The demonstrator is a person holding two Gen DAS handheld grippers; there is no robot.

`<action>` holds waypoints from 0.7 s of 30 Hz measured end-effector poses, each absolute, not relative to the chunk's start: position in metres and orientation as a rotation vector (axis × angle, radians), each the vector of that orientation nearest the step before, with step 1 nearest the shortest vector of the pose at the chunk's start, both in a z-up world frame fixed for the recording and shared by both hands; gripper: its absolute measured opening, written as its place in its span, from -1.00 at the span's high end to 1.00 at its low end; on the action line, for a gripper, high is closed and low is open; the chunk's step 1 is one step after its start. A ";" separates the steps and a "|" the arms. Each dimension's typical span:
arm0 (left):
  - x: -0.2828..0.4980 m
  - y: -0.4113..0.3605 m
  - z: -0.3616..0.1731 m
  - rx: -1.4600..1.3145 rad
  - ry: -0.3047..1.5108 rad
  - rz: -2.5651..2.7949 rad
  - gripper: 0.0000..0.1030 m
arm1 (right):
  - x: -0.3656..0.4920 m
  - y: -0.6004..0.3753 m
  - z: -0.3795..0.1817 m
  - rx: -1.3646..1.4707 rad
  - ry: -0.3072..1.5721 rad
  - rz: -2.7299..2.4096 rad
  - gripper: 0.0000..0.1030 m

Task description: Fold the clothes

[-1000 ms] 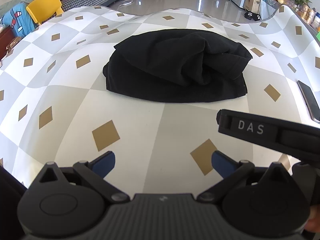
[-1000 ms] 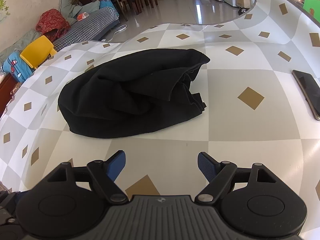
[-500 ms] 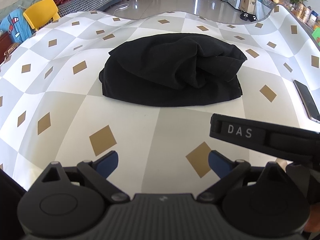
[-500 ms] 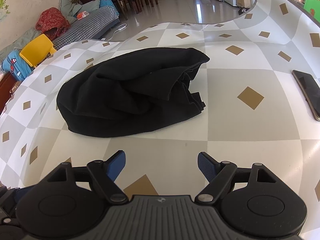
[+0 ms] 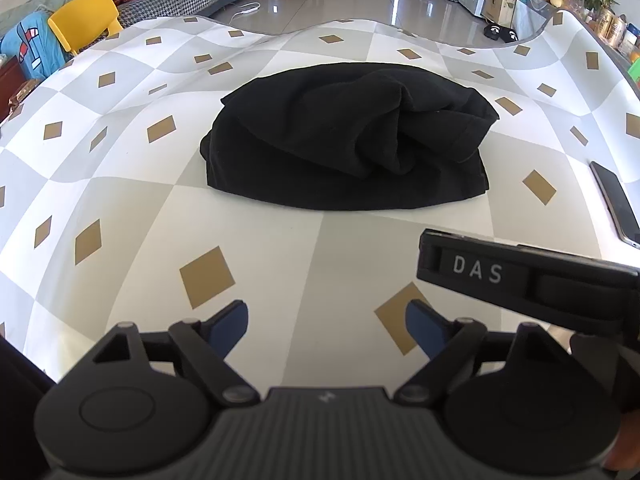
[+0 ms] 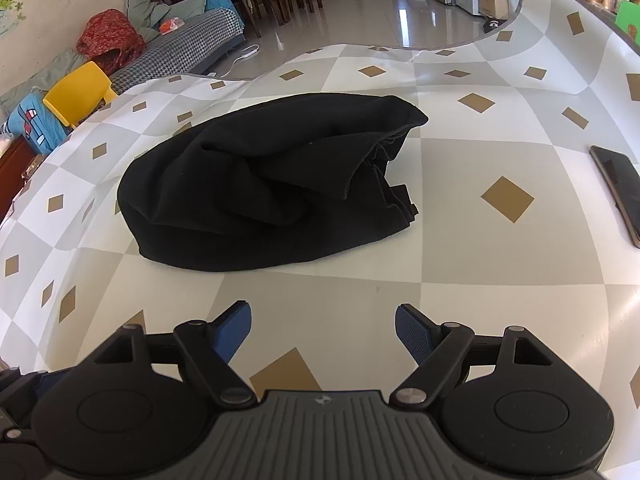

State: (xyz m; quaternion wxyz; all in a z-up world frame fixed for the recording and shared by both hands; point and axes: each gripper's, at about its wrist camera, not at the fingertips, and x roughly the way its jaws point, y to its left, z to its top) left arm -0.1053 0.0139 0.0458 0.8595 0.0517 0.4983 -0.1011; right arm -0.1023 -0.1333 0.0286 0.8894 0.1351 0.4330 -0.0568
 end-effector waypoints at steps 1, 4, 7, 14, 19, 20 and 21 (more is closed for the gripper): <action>-0.105 0.014 0.046 0.109 1.045 -0.211 -0.67 | -0.102 -0.133 0.029 0.279 0.897 -0.115 -0.54; -0.106 0.014 0.047 0.118 1.036 -0.208 -0.67 | -0.103 -0.131 0.030 0.273 0.890 -0.104 -0.54; -0.107 0.013 0.049 0.131 1.020 -0.206 -0.67 | -0.102 -0.129 0.031 0.264 0.885 -0.096 -0.54; -0.110 0.013 0.053 0.155 0.986 -0.191 -0.67 | -0.103 -0.127 0.033 0.255 0.876 -0.088 -0.54; -0.112 0.014 0.055 0.173 0.967 -0.177 -0.67 | -0.104 -0.126 0.034 0.248 0.869 -0.086 -0.54; -0.112 0.015 0.055 0.175 0.964 -0.175 -0.67 | -0.104 -0.126 0.035 0.245 0.868 -0.086 -0.54; -0.112 0.015 0.055 0.175 0.963 -0.174 -0.67 | -0.104 -0.126 0.035 0.243 0.867 -0.086 -0.54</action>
